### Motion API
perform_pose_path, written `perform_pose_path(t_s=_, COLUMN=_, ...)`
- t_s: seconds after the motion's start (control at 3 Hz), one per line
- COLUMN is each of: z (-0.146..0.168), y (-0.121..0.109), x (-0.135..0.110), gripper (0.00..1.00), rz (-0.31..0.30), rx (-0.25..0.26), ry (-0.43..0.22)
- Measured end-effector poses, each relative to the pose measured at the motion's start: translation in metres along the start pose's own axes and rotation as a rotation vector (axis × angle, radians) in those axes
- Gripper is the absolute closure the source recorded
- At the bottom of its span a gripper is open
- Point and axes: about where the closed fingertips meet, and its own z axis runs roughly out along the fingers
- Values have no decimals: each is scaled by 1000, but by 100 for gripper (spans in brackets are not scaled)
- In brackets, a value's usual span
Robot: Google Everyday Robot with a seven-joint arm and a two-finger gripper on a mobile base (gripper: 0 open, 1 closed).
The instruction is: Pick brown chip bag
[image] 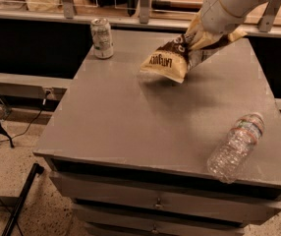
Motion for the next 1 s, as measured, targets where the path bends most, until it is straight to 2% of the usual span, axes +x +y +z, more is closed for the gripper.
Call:
perform_pose_path(t_s=0.67, z=-29, y=-15, x=-5, gripper=100, rz=20, rx=117, ry=-142)
perform_pose_path(t_s=1.0, z=-29, y=-15, x=-5, gripper=100, rz=20, rx=116, ry=-142)
